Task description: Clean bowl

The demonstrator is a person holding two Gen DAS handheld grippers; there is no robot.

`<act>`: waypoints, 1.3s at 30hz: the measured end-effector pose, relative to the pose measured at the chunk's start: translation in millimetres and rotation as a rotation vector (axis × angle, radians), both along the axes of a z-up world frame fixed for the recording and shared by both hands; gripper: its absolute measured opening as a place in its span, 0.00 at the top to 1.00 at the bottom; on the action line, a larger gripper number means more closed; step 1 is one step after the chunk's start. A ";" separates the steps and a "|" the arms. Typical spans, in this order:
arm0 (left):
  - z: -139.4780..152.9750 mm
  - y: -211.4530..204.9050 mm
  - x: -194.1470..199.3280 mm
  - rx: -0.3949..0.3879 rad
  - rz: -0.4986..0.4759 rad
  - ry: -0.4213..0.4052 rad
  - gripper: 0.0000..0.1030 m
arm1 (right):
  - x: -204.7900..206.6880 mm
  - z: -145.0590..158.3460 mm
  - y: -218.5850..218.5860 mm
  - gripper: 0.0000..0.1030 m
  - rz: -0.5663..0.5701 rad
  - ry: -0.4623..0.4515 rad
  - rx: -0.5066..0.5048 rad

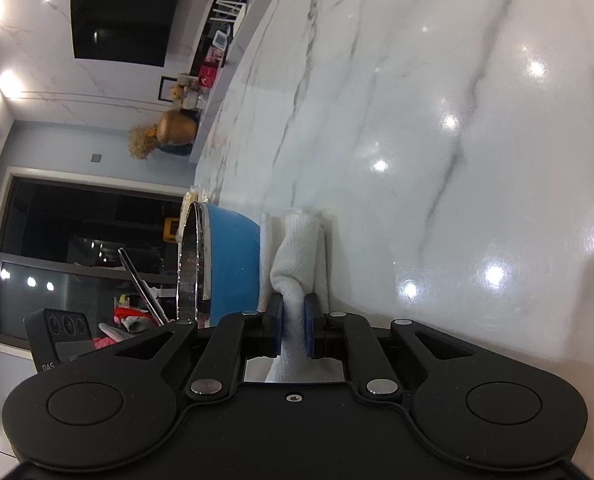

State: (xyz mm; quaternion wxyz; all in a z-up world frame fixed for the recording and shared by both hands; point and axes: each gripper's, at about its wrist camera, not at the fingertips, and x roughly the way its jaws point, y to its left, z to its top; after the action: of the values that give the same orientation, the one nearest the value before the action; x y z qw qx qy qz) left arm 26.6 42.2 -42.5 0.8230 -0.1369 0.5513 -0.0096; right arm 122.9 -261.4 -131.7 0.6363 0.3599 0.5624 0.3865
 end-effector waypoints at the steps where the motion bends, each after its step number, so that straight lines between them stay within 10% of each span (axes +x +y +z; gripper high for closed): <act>1: 0.0 -0.2 1.1 0.006 -0.002 -0.003 0.84 | 1.5 2.2 2.0 0.90 0.000 -0.004 -0.002; 13: 0.5 -2.1 15.3 0.052 -0.014 -0.021 0.85 | 8.7 40.3 -15.5 0.90 -0.022 -0.091 0.115; 39: 4.5 0.9 16.9 0.037 0.033 -0.017 0.79 | 2.6 -2.4 5.1 0.90 0.002 -0.002 0.015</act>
State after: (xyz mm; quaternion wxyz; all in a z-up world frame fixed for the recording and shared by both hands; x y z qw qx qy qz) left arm 43.5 43.2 -38.0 0.8300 -0.1307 0.5420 0.0130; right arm 125.4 -256.3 -134.1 0.6338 0.3639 0.5589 0.3918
